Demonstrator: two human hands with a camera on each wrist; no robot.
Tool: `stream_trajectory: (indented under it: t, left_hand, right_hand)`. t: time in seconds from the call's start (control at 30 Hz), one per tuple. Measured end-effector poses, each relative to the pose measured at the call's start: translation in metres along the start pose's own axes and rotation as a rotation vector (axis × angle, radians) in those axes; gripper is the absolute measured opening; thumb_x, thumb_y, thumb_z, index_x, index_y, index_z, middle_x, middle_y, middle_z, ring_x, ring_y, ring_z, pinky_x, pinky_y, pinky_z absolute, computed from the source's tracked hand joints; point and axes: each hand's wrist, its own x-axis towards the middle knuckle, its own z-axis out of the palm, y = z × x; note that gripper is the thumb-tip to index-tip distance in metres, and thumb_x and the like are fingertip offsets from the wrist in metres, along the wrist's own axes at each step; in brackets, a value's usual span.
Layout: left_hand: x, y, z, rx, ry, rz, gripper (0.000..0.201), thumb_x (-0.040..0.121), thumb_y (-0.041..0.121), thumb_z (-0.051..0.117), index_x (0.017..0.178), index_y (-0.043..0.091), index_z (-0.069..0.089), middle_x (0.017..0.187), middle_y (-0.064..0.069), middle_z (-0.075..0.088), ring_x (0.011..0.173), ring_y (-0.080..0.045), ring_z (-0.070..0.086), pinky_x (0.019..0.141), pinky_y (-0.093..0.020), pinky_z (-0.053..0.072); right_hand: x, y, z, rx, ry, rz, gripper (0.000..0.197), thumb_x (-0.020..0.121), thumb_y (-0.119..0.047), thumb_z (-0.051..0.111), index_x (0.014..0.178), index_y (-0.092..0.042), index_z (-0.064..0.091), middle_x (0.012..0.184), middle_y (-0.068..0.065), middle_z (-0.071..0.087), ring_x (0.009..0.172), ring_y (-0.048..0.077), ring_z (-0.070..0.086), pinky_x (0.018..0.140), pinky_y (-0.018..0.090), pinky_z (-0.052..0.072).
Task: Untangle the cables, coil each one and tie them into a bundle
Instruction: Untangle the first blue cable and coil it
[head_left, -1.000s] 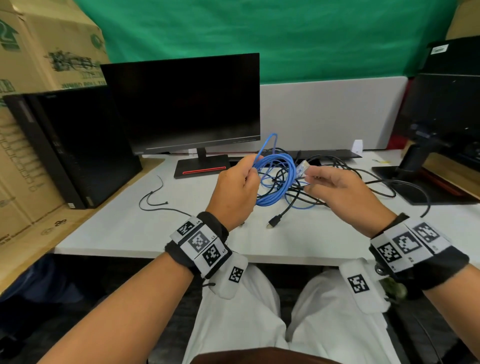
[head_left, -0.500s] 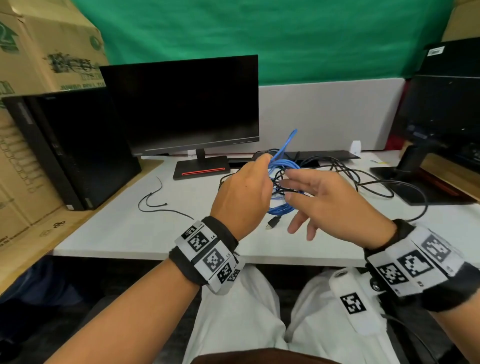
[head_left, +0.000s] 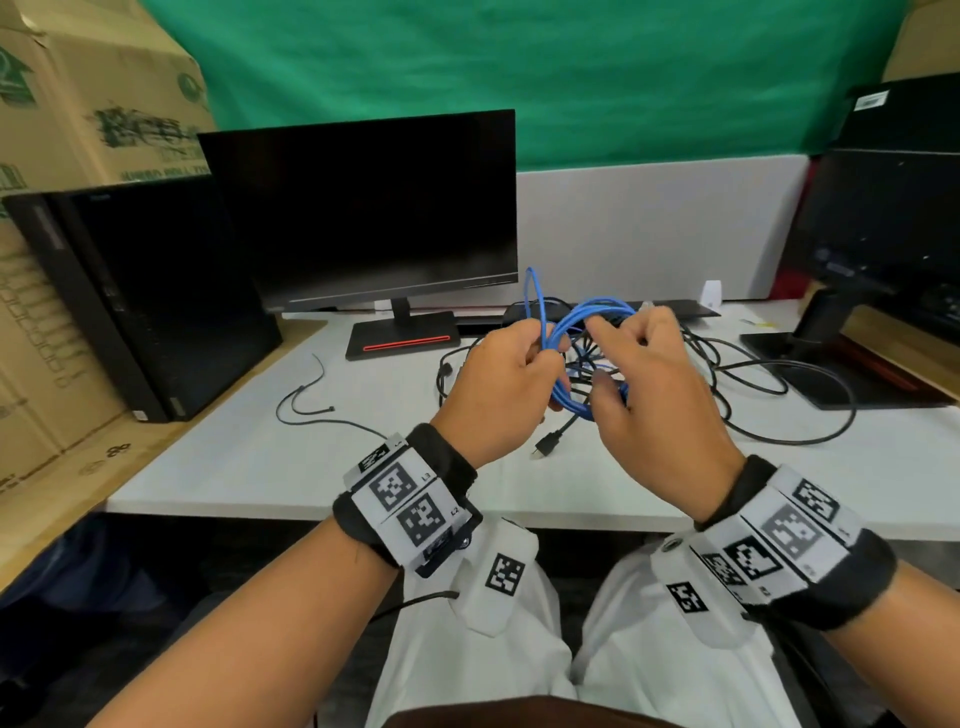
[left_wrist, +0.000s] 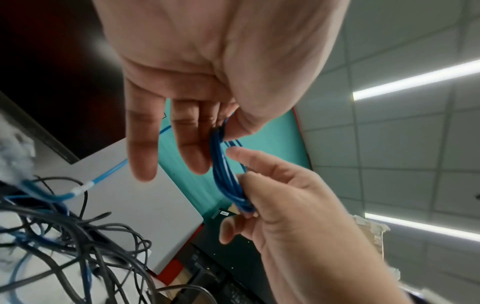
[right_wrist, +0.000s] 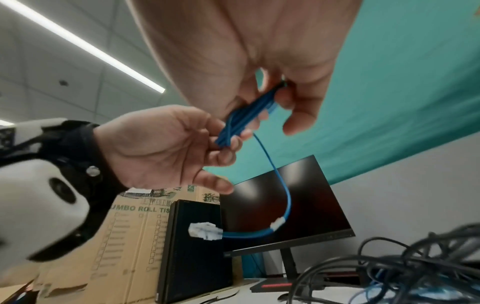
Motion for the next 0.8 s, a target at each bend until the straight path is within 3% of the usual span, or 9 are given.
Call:
stream_trajectory:
  t: [0.13,0.23,0.33,0.37,0.47,0.53,0.67,0.73,0.8]
  left_hand:
    - [-0.002,0.004,-0.001,-0.218,-0.055,-0.081,0.018,0.099,0.009,0.045,0.091,0.015,0.061,0.072,0.004,0.069,0.075,-0.014,0.069,0.076,-0.048,0.061]
    - [-0.005,0.006,0.001,-0.335,-0.192,-0.085,0.021,0.105,0.016,0.042,0.088,0.013,0.055,0.077,-0.005,0.069,0.092,-0.031,0.068,0.086,-0.051,0.056]
    - [-0.006,0.003,0.003,-0.477,-0.291,-0.113,0.039,0.109,0.036,0.029,0.081,0.015,0.048,0.069,-0.005,0.062,0.083,-0.024,0.065,0.088,-0.055,0.052]
    - [-0.006,0.000,0.002,-0.526,-0.304,-0.118,0.046,0.109,0.042,0.024,0.077,0.015,0.045,0.064,-0.004,0.057,0.076,-0.020,0.062,0.083,-0.054,0.051]
    - [-0.006,-0.005,-0.001,-0.657,-0.376,-0.122,0.059,0.105,0.053,0.016,0.064,0.020,0.043,0.054,-0.001,0.042,0.062,-0.018,0.047,0.071,-0.035,0.046]
    - [-0.007,-0.005,-0.003,-0.708,-0.462,-0.127,0.064,0.104,0.056,0.015,0.058,0.022,0.043,0.050,0.001,0.035,0.061,-0.021,0.044,0.066,-0.027,0.048]
    - [-0.006,-0.001,-0.011,-0.719,-0.613,-0.164,0.063,0.104,0.055,0.019,0.055,0.020,0.039,0.044,0.004,0.028,0.050,-0.020,0.039,0.067,-0.035,0.051]
    - [-0.005,0.000,-0.017,-0.671,-0.598,-0.183,0.064,0.104,0.055,0.022,0.053,0.020,0.039,0.043,0.004,0.026,0.045,-0.020,0.035,0.064,-0.036,0.051]
    - [-0.003,0.002,-0.021,-0.542,-0.499,-0.159,0.064,0.102,0.059,0.030,0.051,0.021,0.039,0.045,0.004,0.025,0.043,-0.020,0.031,0.058,-0.035,0.051]
  right_hand:
    - [0.006,0.015,0.000,0.000,0.154,-0.045,0.039,0.079,0.010,0.061,0.114,-0.007,0.067,0.095,0.007,0.037,0.087,0.021,0.040,0.066,0.036,0.047]
    - [0.009,0.026,0.001,-0.019,0.072,0.030,0.047,0.083,0.003,0.063,0.127,-0.015,0.062,0.127,0.017,0.040,0.113,0.033,0.045,0.093,0.040,0.046]
    - [0.008,0.026,0.001,0.110,-0.103,0.058,0.076,0.086,0.009,0.055,0.149,-0.029,0.039,0.155,0.015,0.020,0.137,0.021,0.028,0.094,0.009,0.031]
    - [0.008,0.024,0.000,0.175,-0.126,0.037,0.077,0.087,0.009,0.055,0.150,-0.032,0.037,0.156,0.011,0.019,0.139,0.014,0.025,0.097,0.008,0.032]
    - [0.007,0.020,-0.003,0.337,-0.197,-0.017,0.078,0.088,0.005,0.060,0.149,-0.039,0.037,0.153,-0.002,0.020,0.140,-0.008,0.018,0.115,0.033,0.035]
    - [0.008,0.019,-0.006,0.441,-0.281,-0.019,0.079,0.086,0.009,0.060,0.145,-0.042,0.042,0.151,-0.007,0.022,0.142,-0.010,0.016,0.117,0.039,0.033]
    - [0.009,0.016,-0.014,0.510,-0.372,-0.065,0.057,0.087,0.005,0.064,0.118,-0.043,0.057,0.140,-0.021,0.031,0.139,-0.003,0.027,0.116,0.031,0.033]
    - [0.010,0.015,-0.016,0.449,-0.379,-0.117,0.042,0.086,0.000,0.068,0.110,-0.034,0.063,0.130,-0.016,0.043,0.134,-0.001,0.033,0.112,0.021,0.030]
    - [0.011,0.012,-0.017,0.513,-0.386,-0.068,0.015,0.084,-0.008,0.074,0.093,-0.019,0.068,0.110,-0.012,0.057,0.117,0.004,0.046,0.103,0.023,0.036]
